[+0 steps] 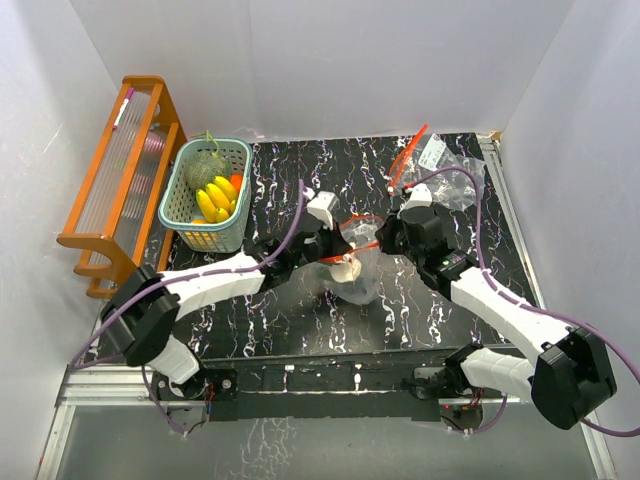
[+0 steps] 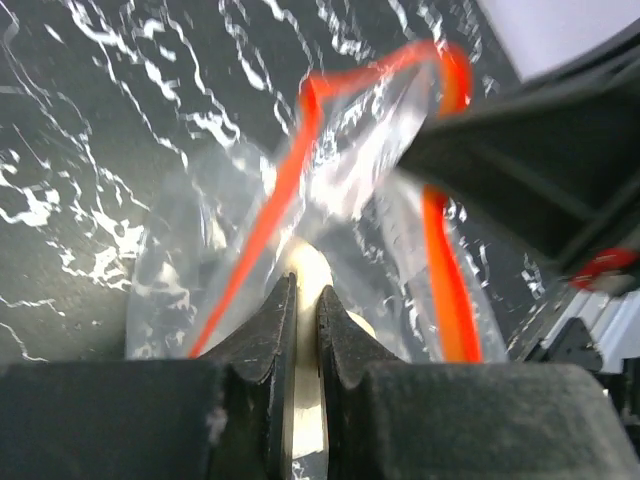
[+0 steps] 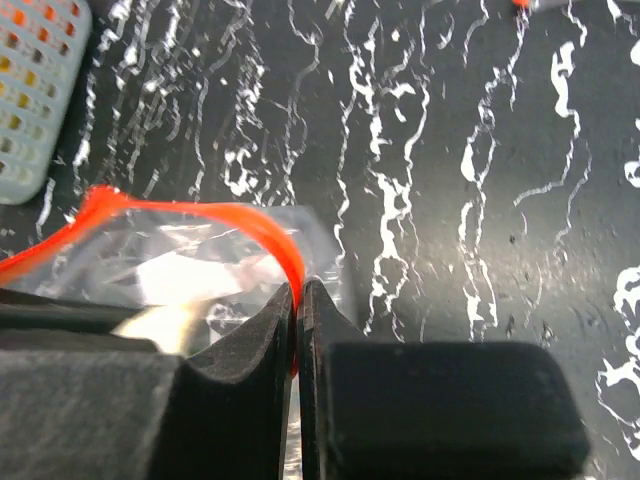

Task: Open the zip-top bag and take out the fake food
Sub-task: Pick up the fake vegetable from the zipper food storage bag.

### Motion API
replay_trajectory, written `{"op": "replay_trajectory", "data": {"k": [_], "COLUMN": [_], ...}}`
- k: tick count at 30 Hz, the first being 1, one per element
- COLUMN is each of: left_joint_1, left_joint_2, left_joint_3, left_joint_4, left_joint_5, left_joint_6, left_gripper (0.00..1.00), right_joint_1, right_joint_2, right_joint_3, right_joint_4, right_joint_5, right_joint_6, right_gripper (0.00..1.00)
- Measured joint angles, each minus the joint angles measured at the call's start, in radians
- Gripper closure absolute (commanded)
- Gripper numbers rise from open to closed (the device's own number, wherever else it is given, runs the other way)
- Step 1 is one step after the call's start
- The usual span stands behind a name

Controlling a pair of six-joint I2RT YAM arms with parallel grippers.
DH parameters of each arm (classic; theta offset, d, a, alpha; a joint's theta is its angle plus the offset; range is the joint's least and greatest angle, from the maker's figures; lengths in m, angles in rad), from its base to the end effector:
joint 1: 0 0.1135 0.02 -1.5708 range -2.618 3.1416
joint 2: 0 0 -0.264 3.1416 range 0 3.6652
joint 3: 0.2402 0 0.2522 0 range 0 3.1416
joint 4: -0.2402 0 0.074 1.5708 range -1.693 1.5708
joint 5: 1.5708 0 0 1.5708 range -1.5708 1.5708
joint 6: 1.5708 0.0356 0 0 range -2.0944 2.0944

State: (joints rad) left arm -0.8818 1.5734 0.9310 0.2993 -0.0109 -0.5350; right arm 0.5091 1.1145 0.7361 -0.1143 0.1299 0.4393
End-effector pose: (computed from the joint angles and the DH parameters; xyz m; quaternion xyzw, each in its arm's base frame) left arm 0.2266 -0.2745 0.2419 0.1379 0.8057 -0.3714 0.4403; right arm 0.2203 0.1177 0.2640 0.0034 0.8570 0.1843 0.4812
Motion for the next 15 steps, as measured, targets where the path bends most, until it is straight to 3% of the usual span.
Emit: {"op": "replay_trajectory", "data": {"k": [11,15], "left_joint_1": [0.094,0.097], "left_joint_2": [-0.151,-0.165], "left_joint_3": [-0.039,0.029], "left_joint_4": [-0.034,-0.075], "left_joint_5": [0.066,0.106], "left_joint_6": [-0.018,-0.019], "left_gripper": [1.00,1.00], "right_joint_1": [-0.006,0.007], "right_joint_2": [-0.013,0.003], "right_joint_3": [-0.016,-0.018], "right_joint_4": [0.010,0.033], "right_joint_5": [-0.060,-0.097], "right_joint_6": [-0.005,-0.005], "right_gripper": [0.92,0.92]}}
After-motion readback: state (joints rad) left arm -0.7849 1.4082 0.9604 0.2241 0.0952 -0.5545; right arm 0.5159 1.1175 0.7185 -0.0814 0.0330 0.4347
